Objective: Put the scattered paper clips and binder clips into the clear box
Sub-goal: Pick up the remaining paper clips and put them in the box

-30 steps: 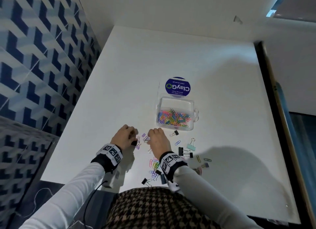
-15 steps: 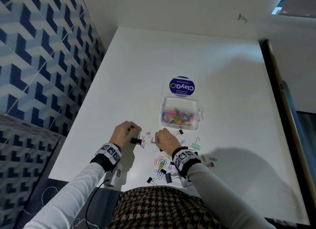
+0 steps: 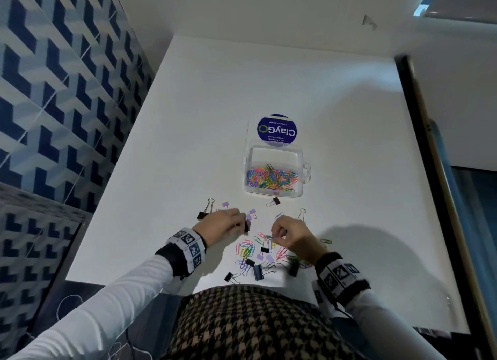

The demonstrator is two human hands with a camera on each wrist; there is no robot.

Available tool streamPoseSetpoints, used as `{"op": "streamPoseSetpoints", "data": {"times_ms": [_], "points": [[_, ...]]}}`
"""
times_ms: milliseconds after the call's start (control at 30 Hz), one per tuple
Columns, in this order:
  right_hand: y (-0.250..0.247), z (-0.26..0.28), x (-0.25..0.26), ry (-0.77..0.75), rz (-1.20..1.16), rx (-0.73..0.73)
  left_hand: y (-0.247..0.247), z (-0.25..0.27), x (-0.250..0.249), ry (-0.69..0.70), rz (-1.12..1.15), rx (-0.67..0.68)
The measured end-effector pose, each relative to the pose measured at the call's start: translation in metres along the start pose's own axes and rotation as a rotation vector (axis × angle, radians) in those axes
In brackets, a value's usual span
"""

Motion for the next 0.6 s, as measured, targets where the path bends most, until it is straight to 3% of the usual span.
{"op": "streamPoseSetpoints", "data": {"times_ms": [33, 133, 267, 400, 600], "points": [[0.004, 0.002, -0.004, 0.026, -0.047, -0.003, 0.014, 0.002, 0.002, 0.003, -0.012, 0.055], [0.008, 0.0, -0.008, 0.055, -0.072, -0.006, 0.029, 0.006, 0.007, 0.012, 0.031, 0.007], [0.022, -0.01, 0.016, -0.1, 0.16, 0.089, 0.04, 0.006, -0.009, 0.103, -0.065, -0.002], [0.043, -0.013, 0.027, -0.094, 0.466, 0.122, 0.038, 0.0, -0.015, 0.055, -0.124, -0.005], [0.044, -0.014, 0.039, -0.116, 0.553, 0.079, 0.042, -0.003, -0.012, 0.05, -0.128, 0.029]]}}
Point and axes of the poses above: each hand's wrist, its own z-axis away from the middle knuckle, its own y-axis out of the palm, x = y × z, the point moved 9 cm from there along -z, towards the middle knuckle, and after that the axes turned 13 degrees about z, right-handed, at the moved point
